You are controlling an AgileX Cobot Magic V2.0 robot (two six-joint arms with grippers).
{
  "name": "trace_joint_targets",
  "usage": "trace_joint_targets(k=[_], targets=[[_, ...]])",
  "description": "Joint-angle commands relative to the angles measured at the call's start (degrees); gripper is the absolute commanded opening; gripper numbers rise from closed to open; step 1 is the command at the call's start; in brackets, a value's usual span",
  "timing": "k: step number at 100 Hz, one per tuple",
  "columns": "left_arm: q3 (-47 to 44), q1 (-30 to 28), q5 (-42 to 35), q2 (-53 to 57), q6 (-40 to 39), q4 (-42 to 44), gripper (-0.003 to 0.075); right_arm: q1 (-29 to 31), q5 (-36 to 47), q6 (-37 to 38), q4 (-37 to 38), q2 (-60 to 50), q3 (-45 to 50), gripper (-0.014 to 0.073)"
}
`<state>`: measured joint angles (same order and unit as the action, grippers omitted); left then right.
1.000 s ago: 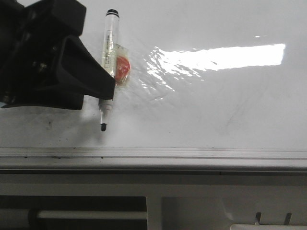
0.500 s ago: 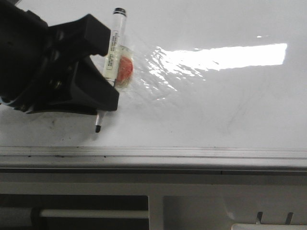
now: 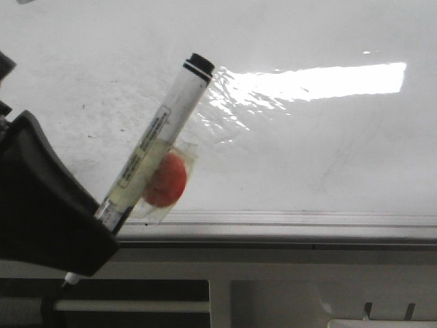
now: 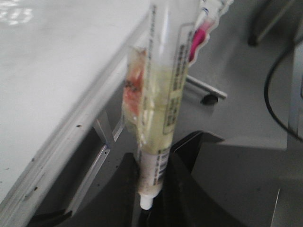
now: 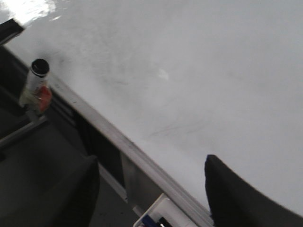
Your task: Write number 8 on whiteboard
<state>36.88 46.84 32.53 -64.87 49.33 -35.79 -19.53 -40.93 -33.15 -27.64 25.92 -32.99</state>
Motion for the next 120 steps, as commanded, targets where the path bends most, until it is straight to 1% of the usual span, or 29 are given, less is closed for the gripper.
trace_joint_targets(k=[1,8,15,24,31,51,62,88,120], targets=[[1.7,1.3,-0.5,1.9,8.6,-0.6,-0.0020,-2.8,3.0,-5.7,-5.0,3.0,-1.8,0.0418],[1.8,2.8,-1.3,2.0,13.2,-0.5,-0.0020,-5.3,3.3,-8.4,-7.2,5.2,-1.8,0.0418],[1.8,4.4,-1.7,2.0,16.0,-0.4,-0.0020,-7.9,3.4,-11.9,-9.4,7.6,-1.8,0.0418],[1.8,5.9,-3.4,2.0,16.1,0.6,-0.0020,-11.6,4.0,-17.6,-11.8,10.7,-1.8,0.0418],[1.8,6.5,-4.9,2.0,16.1,1.2,-0.0020,-14.6,5.6,-20.1,-12.8,12.9,-1.8,0.0418],[1.8,6.6,-7.8,2.0,16.3,4.7,-0.0020,-22.9,15.5,-20.3,-12.9,19.2,-2.1,0.0418],[1.8,6.6,-9.7,2.0,16.3,5.7,-0.0020,-26.2,18.7,-20.3,-12.8,22.5,-3.7,0.0418],[1.8,6.6,-10.9,2.0,17.3,5.7,-0.0020,-27.1,18.5,-20.3,-13.9,30.7,-8.8,0.0418],[1.8,6.6,-11.4,2.0,17.3,5.7,-0.0020,-27.4,17.9,-20.3,-17.6,37.0,-10.0,0.0418]])
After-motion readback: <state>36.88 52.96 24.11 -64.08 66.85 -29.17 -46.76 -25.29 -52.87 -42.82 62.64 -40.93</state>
